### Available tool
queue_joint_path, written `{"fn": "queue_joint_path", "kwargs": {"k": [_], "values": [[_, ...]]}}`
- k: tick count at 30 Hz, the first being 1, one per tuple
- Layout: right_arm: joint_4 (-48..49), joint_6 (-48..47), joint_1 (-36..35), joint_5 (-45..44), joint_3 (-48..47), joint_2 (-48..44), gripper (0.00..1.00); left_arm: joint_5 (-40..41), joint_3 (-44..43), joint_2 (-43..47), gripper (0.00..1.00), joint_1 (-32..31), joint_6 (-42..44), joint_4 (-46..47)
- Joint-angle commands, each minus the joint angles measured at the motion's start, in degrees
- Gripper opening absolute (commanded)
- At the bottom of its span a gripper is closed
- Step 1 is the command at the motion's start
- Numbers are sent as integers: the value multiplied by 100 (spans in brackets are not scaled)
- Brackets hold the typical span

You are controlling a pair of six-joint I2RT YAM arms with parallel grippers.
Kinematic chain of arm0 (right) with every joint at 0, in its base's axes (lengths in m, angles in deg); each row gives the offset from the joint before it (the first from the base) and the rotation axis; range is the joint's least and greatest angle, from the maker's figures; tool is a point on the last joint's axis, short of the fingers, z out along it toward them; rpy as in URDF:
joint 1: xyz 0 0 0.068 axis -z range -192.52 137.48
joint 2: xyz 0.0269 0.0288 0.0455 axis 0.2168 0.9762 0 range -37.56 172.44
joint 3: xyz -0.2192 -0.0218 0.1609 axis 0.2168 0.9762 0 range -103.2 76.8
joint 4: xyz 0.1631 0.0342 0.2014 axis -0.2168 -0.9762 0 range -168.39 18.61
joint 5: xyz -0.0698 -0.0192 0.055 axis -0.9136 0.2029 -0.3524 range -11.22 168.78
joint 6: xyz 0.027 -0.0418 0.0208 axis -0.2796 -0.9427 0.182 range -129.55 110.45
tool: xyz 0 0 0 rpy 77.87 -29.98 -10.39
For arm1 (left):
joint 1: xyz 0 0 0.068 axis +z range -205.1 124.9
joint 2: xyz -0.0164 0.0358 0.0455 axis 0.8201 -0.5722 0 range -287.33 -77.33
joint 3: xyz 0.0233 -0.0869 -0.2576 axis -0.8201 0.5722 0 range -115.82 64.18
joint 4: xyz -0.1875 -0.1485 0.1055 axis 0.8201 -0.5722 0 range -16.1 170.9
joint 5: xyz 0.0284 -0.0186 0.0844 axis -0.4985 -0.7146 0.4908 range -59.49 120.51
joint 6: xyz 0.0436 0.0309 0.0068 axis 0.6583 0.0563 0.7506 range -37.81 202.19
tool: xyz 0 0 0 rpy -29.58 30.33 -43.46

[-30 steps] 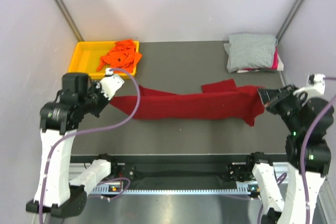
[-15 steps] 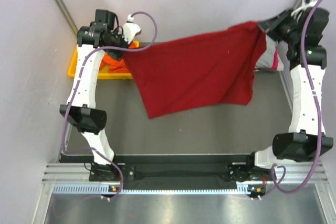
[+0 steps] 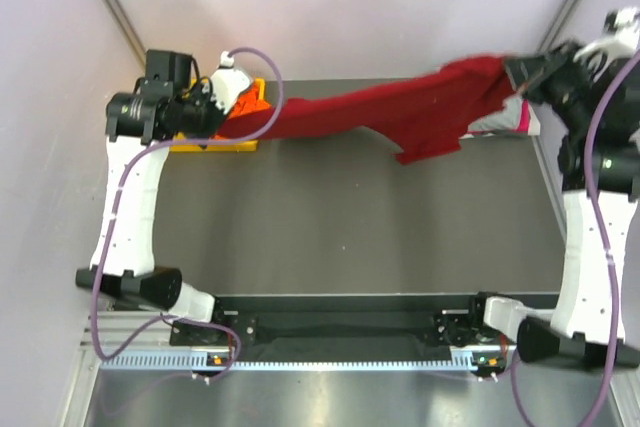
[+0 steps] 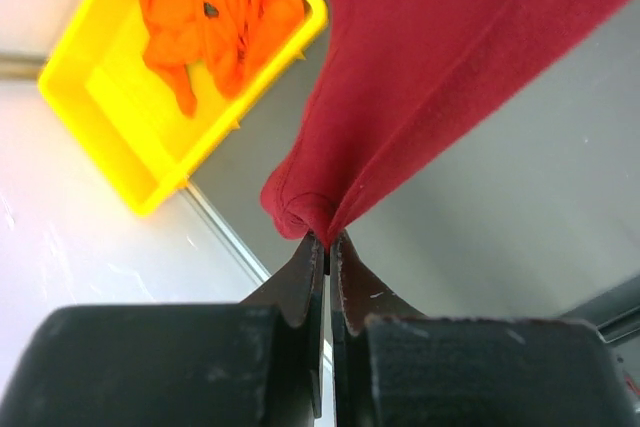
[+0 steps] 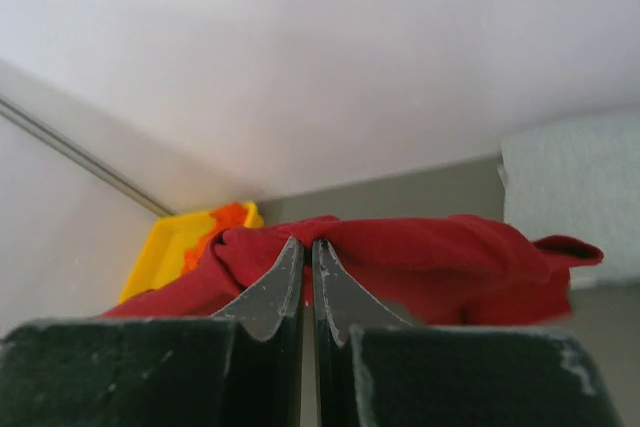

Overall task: Fold and stack the t-shirts
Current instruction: Flatten the tshirt out

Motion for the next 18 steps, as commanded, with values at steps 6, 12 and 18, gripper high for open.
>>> {"fn": "queue_joint_path", "kwargs": {"k": [6, 12, 18], "values": [[-1183, -109, 63, -741, 3375, -2763, 0, 136, 2329, 2172, 0, 28, -1, 2196], [-2247, 602, 63, -592, 5574, -4628, 0, 145, 5107, 3509, 0, 27, 667, 1201], [-2996, 683, 63, -592, 6428, -5385, 0, -189, 6304, 3703, 0, 27, 588, 672]]}}
